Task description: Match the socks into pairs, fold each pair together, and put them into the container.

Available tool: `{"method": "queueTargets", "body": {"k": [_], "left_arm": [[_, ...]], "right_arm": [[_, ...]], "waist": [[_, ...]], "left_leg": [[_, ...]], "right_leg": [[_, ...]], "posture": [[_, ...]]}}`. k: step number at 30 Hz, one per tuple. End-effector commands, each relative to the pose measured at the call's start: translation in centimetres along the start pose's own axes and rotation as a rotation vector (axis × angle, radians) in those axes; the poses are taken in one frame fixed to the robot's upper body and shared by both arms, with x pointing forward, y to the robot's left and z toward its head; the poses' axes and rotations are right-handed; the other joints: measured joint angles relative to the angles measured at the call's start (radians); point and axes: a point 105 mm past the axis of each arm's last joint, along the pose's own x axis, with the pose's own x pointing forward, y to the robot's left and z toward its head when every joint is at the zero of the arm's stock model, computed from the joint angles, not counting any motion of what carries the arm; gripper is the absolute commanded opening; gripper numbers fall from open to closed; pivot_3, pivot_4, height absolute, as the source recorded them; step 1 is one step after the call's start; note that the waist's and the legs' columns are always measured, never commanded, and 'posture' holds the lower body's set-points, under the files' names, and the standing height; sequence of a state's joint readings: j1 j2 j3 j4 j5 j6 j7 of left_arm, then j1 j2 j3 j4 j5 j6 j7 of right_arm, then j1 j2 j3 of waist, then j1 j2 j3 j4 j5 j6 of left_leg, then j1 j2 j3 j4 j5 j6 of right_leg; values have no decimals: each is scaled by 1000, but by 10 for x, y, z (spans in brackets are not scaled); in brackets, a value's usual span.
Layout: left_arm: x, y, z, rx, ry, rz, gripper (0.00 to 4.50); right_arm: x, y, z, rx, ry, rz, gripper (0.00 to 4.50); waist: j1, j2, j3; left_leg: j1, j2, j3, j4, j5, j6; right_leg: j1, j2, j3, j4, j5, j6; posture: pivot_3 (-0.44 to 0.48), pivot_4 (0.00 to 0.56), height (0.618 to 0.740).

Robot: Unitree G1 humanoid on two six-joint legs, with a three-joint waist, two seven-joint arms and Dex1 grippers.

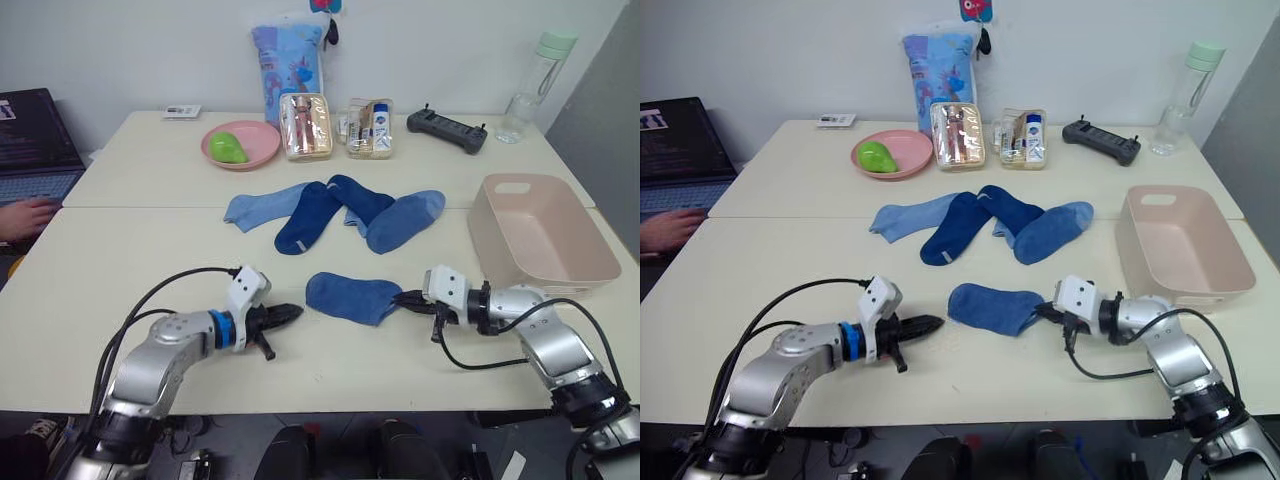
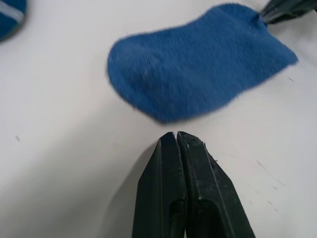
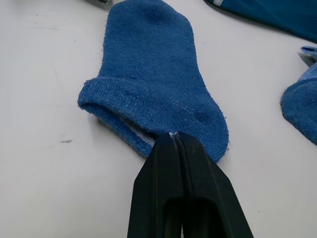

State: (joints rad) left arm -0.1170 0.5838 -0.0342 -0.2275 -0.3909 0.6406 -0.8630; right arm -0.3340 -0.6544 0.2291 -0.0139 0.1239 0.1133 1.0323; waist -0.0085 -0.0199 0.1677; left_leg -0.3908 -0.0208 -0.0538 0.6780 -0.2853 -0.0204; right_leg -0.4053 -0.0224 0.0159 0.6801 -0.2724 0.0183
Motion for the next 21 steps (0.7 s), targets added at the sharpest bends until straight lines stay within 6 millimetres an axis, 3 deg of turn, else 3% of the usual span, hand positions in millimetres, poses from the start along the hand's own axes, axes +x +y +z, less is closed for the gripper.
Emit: {"method": "queueTargets", "body": {"k": [1,5,8,11,14,15,17,21], "left_arm": [[-4,-13,13,22,-41,-6,28],[-7,-23,12,1,-50,-1,28],[-9,-19,13,38,-49,46,28],[-11,-13,19,86,-73,83,0],[-13,-8,26,175,-97,98,0],[-12,-8,26,230,-89,78,192],[-11,-8,24,285,-76,47,646],[3,-2,23,511,-42,-2,1852]], "right_arm": [[-5,-4,12,-47,-50,34,0],[-11,-5,9,-69,-40,65,0],[-16,-11,-3,-96,15,50,0],[-22,-15,-9,-119,39,48,638],[-27,-16,-3,-130,18,48,1641],[-27,-9,3,-128,-1,81,1987],[-27,0,10,-123,-20,126,2001],[-4,23,33,-125,-119,150,2001]], "waist": [[1,0,0],[2,0,0],[3,0,0],[3,0,0],[3,0,0],[3,0,0],[4,0,0],[6,0,0]], "left_leg": [[0,0,0,0,0,0],[0,0,0,0,0,0],[0,0,0,0,0,0],[0,0,1,0,0,0],[0,0,1,0,0,0],[0,0,1,0,0,0],[0,0,0,0,0,0],[0,0,0,0,0,0]], "right_leg": [[0,0,0,0,0,0],[0,0,0,0,0,0],[0,0,0,0,0,0],[0,0,0,0,0,0],[0,0,0,0,0,0],[0,0,0,0,0,0],[0,0,0,0,0,0],[1,0,0,-1,0,0]], "posture": [[0,150,740],[0,150,740],[0,150,740],[0,150,740],[0,150,740],[0,150,740],[0,150,740],[0,150,740]]}}
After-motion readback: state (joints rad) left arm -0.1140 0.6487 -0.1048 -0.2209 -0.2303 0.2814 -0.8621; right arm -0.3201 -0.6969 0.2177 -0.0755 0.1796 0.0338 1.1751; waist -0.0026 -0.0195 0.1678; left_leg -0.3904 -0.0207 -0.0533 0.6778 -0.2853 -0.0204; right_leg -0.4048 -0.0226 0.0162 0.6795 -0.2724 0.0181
